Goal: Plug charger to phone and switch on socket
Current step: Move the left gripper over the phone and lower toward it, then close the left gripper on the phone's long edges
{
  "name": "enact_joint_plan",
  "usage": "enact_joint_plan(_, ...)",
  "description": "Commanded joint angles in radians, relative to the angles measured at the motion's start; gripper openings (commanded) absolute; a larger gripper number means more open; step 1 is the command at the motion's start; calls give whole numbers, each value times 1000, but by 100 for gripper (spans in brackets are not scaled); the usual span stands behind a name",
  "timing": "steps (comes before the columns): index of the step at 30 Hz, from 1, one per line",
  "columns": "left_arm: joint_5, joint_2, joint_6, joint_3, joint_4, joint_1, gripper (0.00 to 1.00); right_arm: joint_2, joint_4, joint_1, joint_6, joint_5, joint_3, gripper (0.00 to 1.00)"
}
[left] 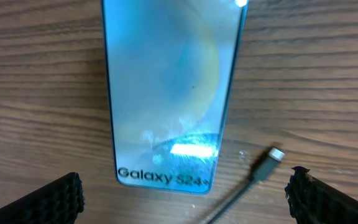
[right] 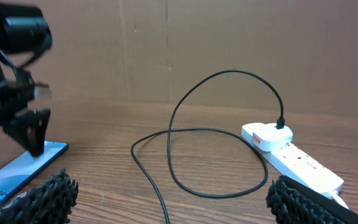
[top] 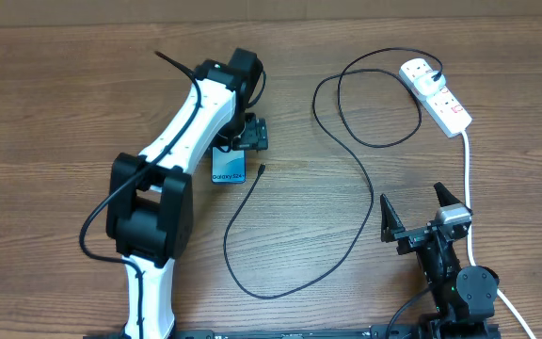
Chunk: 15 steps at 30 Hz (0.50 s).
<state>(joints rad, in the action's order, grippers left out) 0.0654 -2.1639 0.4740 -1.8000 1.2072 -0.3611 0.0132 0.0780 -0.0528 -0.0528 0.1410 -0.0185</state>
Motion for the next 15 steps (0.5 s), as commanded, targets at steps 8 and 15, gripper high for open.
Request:
enact_joint_plan(8,-54,-22,-138,7,-32,76,100,-5,-5,3,-5,-8,10,100)
enact_joint_plan(15,-56,-22,-165,73,-96,75,100,-5,-5,3,-4,-8,10,100)
